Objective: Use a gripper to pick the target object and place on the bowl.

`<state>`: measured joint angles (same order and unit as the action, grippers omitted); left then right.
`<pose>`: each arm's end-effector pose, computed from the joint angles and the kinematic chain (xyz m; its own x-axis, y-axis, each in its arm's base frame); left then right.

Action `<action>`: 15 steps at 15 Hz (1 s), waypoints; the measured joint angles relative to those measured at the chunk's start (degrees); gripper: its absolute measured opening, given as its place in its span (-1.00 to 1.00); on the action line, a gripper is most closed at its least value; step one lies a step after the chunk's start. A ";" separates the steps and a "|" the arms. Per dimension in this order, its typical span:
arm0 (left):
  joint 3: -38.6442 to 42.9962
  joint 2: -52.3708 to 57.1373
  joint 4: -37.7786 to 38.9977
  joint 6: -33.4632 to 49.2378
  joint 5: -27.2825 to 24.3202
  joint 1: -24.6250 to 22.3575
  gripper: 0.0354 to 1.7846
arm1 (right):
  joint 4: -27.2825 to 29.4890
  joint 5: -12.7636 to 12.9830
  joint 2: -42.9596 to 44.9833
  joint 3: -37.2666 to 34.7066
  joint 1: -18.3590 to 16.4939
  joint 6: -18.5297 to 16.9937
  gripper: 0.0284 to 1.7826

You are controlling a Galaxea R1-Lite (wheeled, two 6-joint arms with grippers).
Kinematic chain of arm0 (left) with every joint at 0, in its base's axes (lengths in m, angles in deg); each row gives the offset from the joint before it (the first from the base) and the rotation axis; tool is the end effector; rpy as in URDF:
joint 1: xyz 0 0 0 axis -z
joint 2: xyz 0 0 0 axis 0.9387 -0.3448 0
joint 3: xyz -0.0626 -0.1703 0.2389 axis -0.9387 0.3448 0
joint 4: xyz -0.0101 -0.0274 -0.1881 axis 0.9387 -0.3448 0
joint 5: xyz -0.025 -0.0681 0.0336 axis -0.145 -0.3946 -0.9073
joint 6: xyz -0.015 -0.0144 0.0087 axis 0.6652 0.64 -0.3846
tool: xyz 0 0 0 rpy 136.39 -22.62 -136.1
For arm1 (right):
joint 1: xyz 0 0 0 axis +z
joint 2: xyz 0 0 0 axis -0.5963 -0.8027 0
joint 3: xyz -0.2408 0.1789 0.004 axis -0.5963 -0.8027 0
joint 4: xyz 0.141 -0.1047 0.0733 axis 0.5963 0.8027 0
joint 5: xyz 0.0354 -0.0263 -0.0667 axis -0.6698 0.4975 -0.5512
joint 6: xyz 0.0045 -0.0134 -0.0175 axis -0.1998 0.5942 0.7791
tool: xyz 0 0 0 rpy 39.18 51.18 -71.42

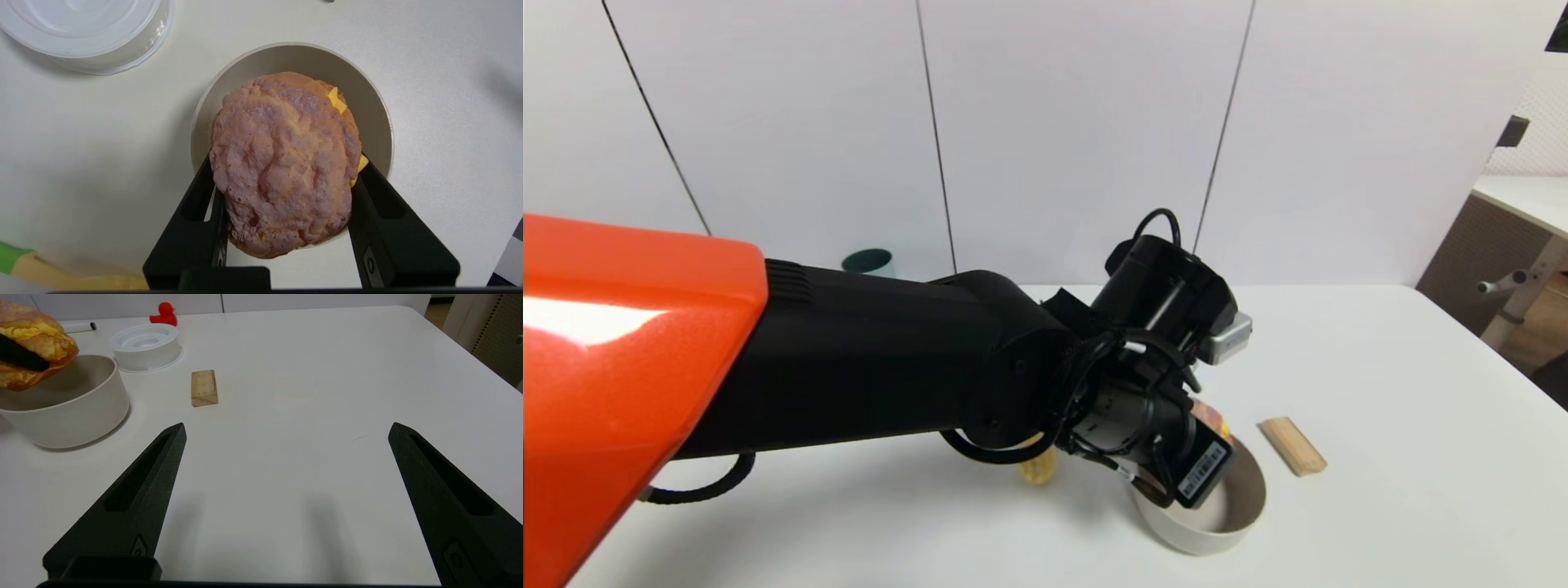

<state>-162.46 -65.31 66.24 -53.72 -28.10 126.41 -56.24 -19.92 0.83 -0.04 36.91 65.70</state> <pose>0.2235 -0.3416 0.1912 0.3491 -0.6648 -0.6604 0.8601 0.5071 -0.0559 -0.0230 -0.0005 0.0763 0.9999 -0.0131 0.0084 0.0128 0.9993 0.0338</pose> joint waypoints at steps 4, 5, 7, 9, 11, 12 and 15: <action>0.00 0.07 0.28 -0.39 0.18 0.34 0.28 | -0.01 0.00 0.00 0.00 0.00 0.02 0.92; 0.00 0.16 0.30 -0.46 0.18 0.39 0.37 | -0.01 0.00 0.00 0.00 0.00 0.00 0.92; -0.02 0.62 0.28 -0.65 0.22 0.37 0.50 | 0.00 0.00 0.00 0.00 0.00 0.00 0.92; -0.11 1.26 0.33 -0.78 0.27 0.37 0.59 | 0.00 0.00 0.00 0.00 0.02 0.00 0.92; -0.09 1.90 0.35 -0.79 0.28 0.37 0.65 | 0.00 0.00 0.00 0.00 0.02 0.00 0.92; 0.00 2.12 0.35 -0.78 0.35 0.43 0.69 | 0.00 0.00 0.00 0.00 0.02 0.02 0.92; 0.06 2.45 0.35 -0.76 0.38 0.91 0.76 | -0.01 0.00 0.00 0.00 0.02 0.00 0.92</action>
<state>-162.40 -62.86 66.59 -54.47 -27.72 127.32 -56.25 -19.92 0.83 -0.04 36.94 65.70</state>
